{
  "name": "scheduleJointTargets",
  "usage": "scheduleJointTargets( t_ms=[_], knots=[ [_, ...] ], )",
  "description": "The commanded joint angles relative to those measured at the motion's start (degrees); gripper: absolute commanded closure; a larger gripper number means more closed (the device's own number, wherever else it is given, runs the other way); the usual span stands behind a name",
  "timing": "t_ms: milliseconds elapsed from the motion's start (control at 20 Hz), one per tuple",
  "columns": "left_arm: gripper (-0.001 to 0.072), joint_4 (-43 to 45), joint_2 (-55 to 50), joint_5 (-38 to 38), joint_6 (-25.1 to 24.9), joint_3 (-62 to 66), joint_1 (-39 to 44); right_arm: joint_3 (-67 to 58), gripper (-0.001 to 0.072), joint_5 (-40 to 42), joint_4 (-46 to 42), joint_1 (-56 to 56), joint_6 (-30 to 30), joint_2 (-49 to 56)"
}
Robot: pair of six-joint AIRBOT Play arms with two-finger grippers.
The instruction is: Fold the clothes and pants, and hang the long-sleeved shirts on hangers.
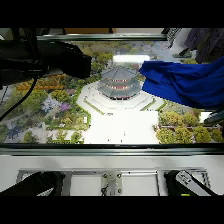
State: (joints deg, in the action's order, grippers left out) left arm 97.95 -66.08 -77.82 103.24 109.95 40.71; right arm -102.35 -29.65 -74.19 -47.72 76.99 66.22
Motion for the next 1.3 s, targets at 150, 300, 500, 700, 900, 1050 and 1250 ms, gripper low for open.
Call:
scheduleJointTargets(
  t_ms=[150, 300, 500, 700, 900, 1050, 1250],
  knots=[
    [0.0697, 0.0, 0.0, 0.0, 0.0, 0.0, 0.0, -8.9, 0.0705, -4.0, -17.7, -0.6, 17.3, 3.3],
    [0.0696, -0.1, 0.0, -0.1, 0.0, 0.0, 0.0, -8.9, 0.0705, -6.0, -18.4, -2.6, 21.3, 3.4],
    [0.0696, -0.1, 0.0, -0.2, 0.0, 0.0, 0.0, -8.9, 0.0705, -5.5, -18.5, -4.7, 23.5, 3.5],
    [0.0697, -0.4, 0.0, -0.2, 0.0, 0.0, 0.0, -8.9, 0.0705, -2.8, -18.6, -4.7, 23.6, 3.6],
    [0.0696, -0.7, 0.0, -0.4, 0.0, 0.0, 0.1, -9.0, 0.0706, -4.8, -18.6, -4.7, 23.8, 5.2],
    [0.0696, -0.7, 0.0, -1.4, 0.0, 0.0, 0.2, -9.0, 0.0706, -5.4, -18.6, -4.7, 25.3, 6.1],
    [0.0696, -0.7, 0.0, -1.7, 0.1, 0.0, 0.2, -9.0, 0.0706, -8.2, -18.6, -4.7, 25.7, 7.5]
  ],
)
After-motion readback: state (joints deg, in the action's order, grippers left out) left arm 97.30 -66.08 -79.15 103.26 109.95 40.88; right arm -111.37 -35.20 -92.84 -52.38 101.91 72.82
